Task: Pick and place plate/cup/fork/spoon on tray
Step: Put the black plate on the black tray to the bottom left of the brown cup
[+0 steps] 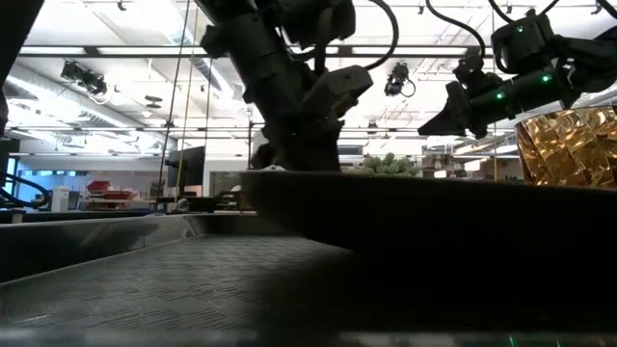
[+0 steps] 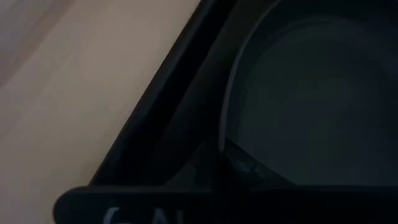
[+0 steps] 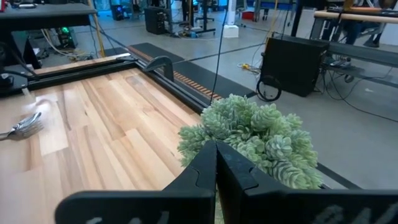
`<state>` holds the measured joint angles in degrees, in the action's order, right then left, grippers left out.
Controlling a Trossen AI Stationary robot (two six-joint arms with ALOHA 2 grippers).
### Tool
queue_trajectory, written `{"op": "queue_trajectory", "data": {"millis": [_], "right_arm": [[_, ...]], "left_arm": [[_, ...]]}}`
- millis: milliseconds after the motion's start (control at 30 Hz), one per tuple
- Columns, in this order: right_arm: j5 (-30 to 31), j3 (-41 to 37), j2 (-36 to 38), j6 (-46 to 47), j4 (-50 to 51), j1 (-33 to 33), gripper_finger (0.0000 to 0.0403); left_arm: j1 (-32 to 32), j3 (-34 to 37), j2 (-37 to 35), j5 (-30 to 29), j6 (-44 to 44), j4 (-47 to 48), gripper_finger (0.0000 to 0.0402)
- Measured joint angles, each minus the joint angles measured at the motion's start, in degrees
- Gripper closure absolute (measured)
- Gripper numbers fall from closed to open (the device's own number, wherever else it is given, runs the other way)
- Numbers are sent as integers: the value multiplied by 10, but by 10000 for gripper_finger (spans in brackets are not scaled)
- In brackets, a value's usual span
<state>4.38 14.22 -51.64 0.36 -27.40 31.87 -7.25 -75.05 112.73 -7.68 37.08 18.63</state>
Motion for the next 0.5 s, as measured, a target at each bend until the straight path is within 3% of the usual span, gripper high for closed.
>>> {"op": "queue_trajectory", "data": {"millis": [500], "right_arm": [[-1,-1,2,0,-9,-7,396]], "left_arm": [[-17,0,15,-1,15,-60,387]]}}
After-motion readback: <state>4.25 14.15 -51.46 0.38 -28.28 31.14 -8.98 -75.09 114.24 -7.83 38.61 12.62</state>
